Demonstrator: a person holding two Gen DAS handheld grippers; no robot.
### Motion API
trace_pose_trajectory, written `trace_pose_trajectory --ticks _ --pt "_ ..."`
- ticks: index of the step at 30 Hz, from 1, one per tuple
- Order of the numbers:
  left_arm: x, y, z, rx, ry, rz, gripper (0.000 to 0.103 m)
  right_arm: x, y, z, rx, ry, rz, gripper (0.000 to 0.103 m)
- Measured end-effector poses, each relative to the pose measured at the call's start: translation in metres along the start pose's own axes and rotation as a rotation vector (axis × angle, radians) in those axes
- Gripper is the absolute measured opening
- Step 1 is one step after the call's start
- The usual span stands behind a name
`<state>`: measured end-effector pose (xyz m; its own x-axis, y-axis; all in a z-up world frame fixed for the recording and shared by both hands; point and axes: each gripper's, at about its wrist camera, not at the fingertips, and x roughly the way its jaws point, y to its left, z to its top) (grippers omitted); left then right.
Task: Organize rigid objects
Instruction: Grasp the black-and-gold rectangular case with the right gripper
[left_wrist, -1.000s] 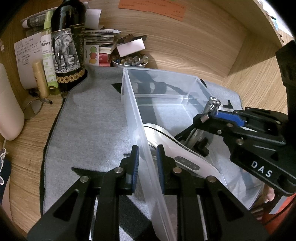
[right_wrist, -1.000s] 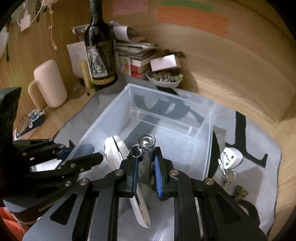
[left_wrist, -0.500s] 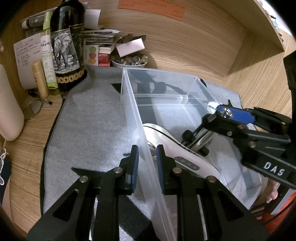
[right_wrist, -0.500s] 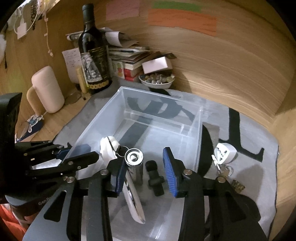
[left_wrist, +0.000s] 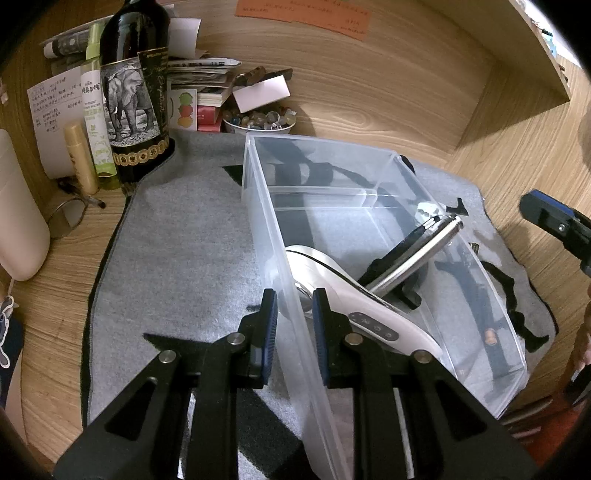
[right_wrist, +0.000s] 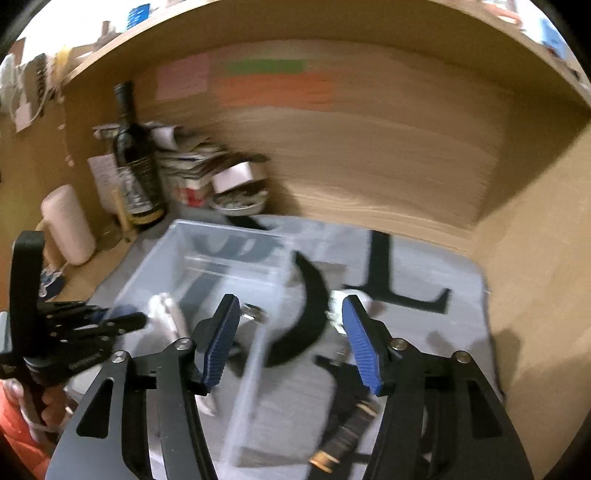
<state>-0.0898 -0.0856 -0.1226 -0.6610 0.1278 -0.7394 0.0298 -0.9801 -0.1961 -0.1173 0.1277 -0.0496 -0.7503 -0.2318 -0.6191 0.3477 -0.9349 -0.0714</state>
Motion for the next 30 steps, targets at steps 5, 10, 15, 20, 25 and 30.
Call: trace_pose_trajectory --ticks 5,10,15,20,25,30 --pt "-0.001 0.000 0.000 0.002 0.001 0.004 0.019 -0.002 -0.028 -0.021 0.105 0.033 -0.068 0.054" --pt "-0.001 0.000 0.000 0.004 0.001 0.006 0.019 0.016 -0.050 -0.056 0.185 0.134 -0.105 0.054" --pt "0.000 0.002 -0.001 0.007 0.003 0.011 0.019 0.042 -0.057 -0.091 0.236 0.252 -0.093 0.054" --pt "0.000 0.002 -0.001 0.006 0.002 0.008 0.019 0.049 -0.058 -0.113 0.246 0.300 -0.066 0.054" --pt "0.000 0.002 -0.001 0.008 0.005 0.006 0.019 0.041 -0.063 -0.120 0.265 0.296 -0.072 0.051" --pt "0.001 0.005 -0.002 0.006 0.010 0.003 0.019 0.039 -0.063 -0.123 0.245 0.289 -0.114 0.036"
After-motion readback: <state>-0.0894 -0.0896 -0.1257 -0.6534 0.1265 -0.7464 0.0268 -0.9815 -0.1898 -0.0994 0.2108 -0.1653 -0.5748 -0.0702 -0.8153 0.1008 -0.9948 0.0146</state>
